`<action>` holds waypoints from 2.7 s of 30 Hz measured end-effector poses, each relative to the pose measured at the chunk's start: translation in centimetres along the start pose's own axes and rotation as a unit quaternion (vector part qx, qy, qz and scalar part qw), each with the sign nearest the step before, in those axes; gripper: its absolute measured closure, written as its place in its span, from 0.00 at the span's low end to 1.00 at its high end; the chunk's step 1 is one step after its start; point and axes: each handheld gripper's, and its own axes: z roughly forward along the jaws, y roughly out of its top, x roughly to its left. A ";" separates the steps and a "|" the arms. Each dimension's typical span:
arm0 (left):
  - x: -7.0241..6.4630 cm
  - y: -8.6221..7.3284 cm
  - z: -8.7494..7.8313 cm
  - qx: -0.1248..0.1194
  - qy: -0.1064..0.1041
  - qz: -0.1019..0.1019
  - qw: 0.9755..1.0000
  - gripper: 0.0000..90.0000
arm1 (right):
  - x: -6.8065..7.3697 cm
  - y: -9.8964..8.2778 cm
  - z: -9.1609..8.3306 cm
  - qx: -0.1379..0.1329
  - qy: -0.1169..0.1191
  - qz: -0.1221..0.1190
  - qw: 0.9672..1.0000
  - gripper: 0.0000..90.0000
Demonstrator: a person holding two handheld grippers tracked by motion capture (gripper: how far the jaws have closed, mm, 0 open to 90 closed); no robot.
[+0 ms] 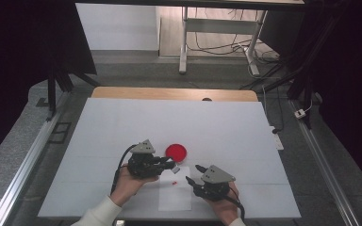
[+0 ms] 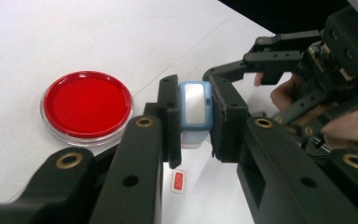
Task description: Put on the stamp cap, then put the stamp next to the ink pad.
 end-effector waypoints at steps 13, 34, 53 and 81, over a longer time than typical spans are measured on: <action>0.0 0.3 -1.0 -0.009 0.010 0.010 1.000 0.84 | -3.1 -1.7 -4.1 0.005 -0.030 0.011 0.999 0.52; 1.7 1.0 -3.9 -0.027 0.068 0.019 0.997 0.84 | -7.0 -4.3 -7.7 0.012 -0.066 0.045 0.997 0.53; 2.8 1.0 -3.3 -0.009 0.083 0.013 0.996 0.84 | -7.2 -4.4 -7.4 0.016 -0.064 0.043 0.997 0.53; 8.7 3.0 1.3 0.110 0.150 0.000 0.982 0.84 | -7.3 -4.6 -7.0 0.024 -0.066 0.041 0.997 0.52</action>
